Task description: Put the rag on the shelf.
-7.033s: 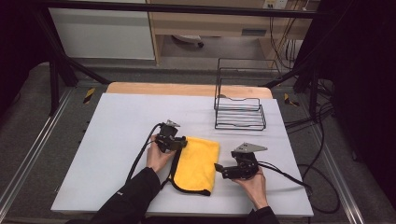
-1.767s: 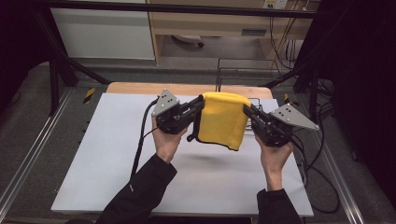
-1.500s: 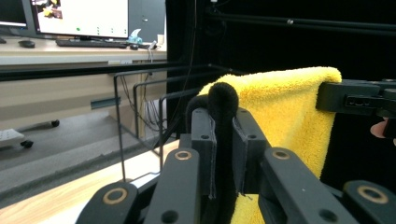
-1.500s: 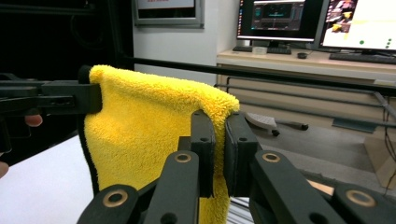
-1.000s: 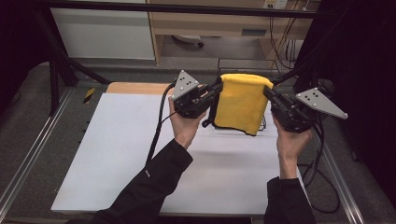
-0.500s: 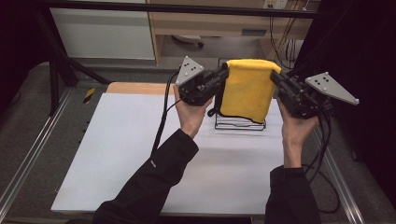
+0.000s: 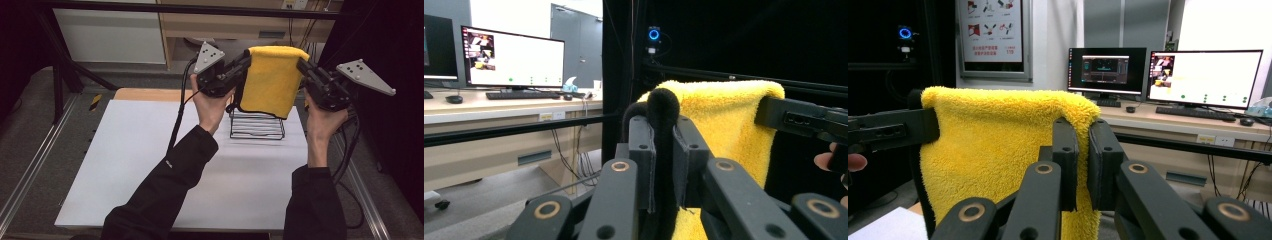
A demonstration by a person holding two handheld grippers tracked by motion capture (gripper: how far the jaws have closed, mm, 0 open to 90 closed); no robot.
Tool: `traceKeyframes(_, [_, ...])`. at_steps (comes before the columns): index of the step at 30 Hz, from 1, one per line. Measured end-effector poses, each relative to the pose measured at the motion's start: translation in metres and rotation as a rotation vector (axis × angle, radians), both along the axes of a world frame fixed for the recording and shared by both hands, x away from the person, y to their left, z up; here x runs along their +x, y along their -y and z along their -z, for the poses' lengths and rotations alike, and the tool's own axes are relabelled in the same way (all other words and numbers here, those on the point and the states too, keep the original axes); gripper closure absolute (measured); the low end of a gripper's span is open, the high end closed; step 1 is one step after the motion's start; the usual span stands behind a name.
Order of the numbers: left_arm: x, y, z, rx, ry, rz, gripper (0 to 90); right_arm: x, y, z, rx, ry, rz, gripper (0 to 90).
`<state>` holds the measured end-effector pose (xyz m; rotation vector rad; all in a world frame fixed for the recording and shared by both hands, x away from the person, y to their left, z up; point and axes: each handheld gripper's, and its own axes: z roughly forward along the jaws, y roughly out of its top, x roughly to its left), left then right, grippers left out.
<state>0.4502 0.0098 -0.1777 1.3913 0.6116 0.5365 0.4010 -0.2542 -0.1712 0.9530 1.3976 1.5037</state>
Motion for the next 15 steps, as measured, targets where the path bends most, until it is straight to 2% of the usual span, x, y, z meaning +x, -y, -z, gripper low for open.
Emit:
traceKeyframes(10, [0.012, 0.008, -0.014, -0.015, 0.008, -0.01, 80.5, 0.013, 0.004, -0.016, -0.006, 0.019, 0.023, 84.3])
traceKeyframes(15, [0.018, 0.009, -0.025, -0.016, 0.012, -0.016, 80.5, 0.022, 0.006, -0.022, 0.006, 0.023, 0.021, 84.3])
